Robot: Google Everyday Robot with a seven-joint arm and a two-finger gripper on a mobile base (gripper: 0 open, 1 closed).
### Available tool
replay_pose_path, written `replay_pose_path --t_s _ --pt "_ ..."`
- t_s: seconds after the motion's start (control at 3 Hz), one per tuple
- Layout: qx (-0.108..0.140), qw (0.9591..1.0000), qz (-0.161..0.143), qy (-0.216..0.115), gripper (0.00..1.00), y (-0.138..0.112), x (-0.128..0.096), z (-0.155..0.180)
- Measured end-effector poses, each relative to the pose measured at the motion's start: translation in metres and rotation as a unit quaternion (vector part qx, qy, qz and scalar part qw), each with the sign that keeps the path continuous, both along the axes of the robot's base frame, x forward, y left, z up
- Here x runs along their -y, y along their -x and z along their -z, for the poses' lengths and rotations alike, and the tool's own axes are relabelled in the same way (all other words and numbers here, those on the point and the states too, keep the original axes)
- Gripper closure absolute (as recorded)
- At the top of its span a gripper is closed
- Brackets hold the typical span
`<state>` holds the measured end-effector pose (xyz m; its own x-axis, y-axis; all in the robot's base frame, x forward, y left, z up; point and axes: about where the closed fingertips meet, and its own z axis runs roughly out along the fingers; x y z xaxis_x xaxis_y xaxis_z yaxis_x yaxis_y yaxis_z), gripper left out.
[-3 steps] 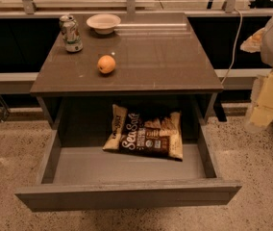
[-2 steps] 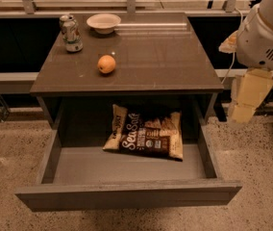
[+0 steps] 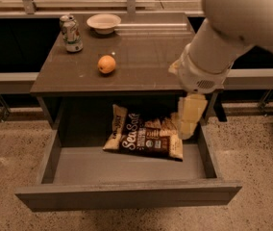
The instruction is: Pick brown chip bag from top drawer and place on counter
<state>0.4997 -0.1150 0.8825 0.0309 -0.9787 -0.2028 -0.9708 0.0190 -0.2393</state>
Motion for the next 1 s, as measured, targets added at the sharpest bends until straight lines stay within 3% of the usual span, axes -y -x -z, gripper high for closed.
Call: replay_pose_path --t_s 0.33,1.0 --pt "0.012 0.9999 0.008 0.001 0.0 -0.016 -0.02 0.048" --pt "0.009 0.9982 0.056 -0.018 0.0 -0.024 -0.041 0.13"
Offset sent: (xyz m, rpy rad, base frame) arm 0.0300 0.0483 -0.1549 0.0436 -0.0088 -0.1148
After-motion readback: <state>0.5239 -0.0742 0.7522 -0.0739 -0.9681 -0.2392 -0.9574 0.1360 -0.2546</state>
